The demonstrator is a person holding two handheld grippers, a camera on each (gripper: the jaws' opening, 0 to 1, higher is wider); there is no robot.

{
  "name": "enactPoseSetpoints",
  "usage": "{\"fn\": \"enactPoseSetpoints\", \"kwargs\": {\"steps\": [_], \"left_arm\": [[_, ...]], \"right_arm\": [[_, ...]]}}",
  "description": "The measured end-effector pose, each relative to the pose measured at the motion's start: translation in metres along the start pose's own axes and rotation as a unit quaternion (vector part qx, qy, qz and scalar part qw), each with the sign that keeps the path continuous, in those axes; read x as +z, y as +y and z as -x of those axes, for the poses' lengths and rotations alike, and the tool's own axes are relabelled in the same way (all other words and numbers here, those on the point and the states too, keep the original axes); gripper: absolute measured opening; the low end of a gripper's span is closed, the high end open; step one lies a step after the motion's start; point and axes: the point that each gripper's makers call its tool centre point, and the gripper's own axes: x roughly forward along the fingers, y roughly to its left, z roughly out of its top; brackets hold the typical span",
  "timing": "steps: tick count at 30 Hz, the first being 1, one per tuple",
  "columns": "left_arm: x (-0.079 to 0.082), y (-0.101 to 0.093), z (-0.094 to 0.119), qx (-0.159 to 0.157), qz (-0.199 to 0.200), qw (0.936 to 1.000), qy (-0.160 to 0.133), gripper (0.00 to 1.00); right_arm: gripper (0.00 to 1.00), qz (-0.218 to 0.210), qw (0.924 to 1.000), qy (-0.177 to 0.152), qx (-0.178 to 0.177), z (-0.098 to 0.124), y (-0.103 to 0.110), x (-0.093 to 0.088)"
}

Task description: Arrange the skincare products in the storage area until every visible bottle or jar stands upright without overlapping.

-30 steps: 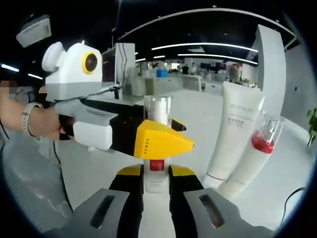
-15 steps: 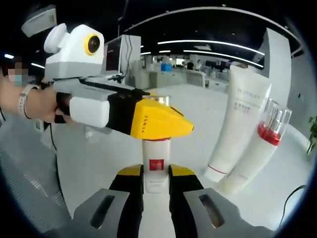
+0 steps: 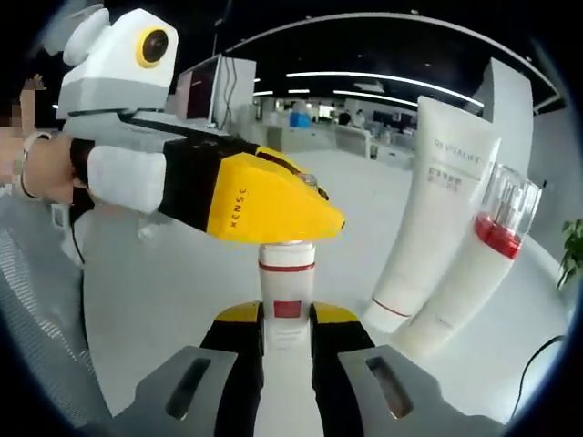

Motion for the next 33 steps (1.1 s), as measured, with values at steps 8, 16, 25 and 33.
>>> {"fn": "enactPoseSetpoints", "kwargs": {"steps": [8, 16, 25, 33], "left_arm": [[0.001, -0.002, -0.005, -0.008, -0.006, 0.9999, -0.006, 0.17], [0.006, -0.003, -0.007, -0.013, -0.003, 0.9997, -0.018, 0.22], [0.004, -0.015, -0.012, -0.030, 0.001, 0.9994, -0.017, 0.22], [0.005, -0.015, -0.013, -0.029, 0.003, 0.9994, -0.018, 0.19]], "right_arm": [[0.18, 0.005, 0.9999, 0.004, -0.015, 0.002, -0.007, -0.003], [0.18, -0.007, 0.9985, 0.014, -0.053, 0.010, -0.016, -0.009], [0.19, -0.036, 0.9924, 0.024, -0.115, 0.025, -0.050, -0.023], [0.19, -0.087, 0.9810, 0.023, -0.172, 0.037, -0.079, -0.034]]}}
